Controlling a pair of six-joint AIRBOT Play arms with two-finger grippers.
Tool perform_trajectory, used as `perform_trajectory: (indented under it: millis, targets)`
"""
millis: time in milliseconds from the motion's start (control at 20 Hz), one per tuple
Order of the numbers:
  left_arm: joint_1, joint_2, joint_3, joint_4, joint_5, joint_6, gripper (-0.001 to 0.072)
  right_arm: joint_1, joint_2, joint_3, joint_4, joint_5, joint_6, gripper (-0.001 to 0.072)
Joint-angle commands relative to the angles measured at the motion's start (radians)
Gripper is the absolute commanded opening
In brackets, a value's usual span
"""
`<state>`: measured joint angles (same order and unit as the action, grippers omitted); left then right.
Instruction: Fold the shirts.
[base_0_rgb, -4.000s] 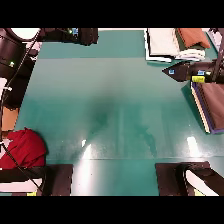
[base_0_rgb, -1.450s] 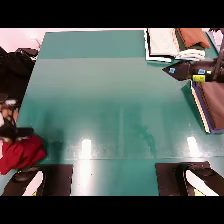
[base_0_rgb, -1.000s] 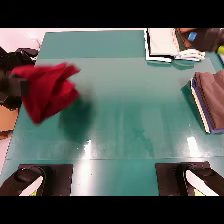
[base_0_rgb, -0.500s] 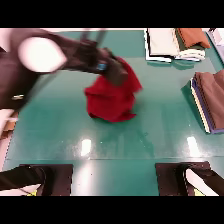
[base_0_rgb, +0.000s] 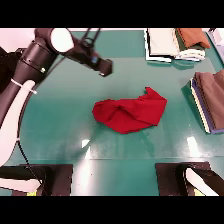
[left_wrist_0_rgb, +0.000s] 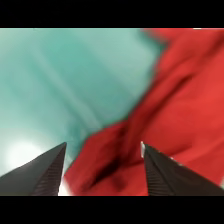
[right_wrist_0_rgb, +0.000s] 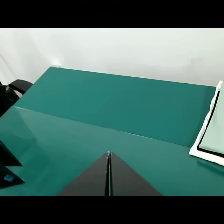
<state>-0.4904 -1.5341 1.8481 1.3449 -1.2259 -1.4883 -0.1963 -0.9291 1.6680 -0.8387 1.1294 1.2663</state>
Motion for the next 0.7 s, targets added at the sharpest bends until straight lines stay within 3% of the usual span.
perform_trajectory:
  millis: [0,200,300,550,600,650]
  targets:
    - [0.177,-0.008,-0.161,-0.097,-0.065,-0.056,0.0557,-0.002,-0.010,0.001,0.000,0.019,0.001,0.0022]
    - [0.212,-0.008,-0.470,-0.202,0.051,-0.056,0.0557,-0.002,-0.041,0.001,0.008,0.058,0.001,0.0021]
    - [0.204,-0.009,-0.594,-0.328,0.146,-0.032,0.0557,0.002,-0.057,0.001,0.008,0.065,0.002,0.0022]
    - [0.124,-0.009,-0.699,-0.410,0.279,0.005,0.0537,0.002,-0.077,-0.001,0.008,0.072,0.002,0.0022]
    - [0.118,-0.009,-0.693,-0.411,0.293,0.004,0.0386,0.002,-0.077,-0.001,0.006,0.073,0.002,0.0022]
    - [0.119,-0.008,-0.682,-0.411,0.295,0.004,0.0175,0.002,-0.077,-0.002,0.003,0.079,0.002,0.0022]
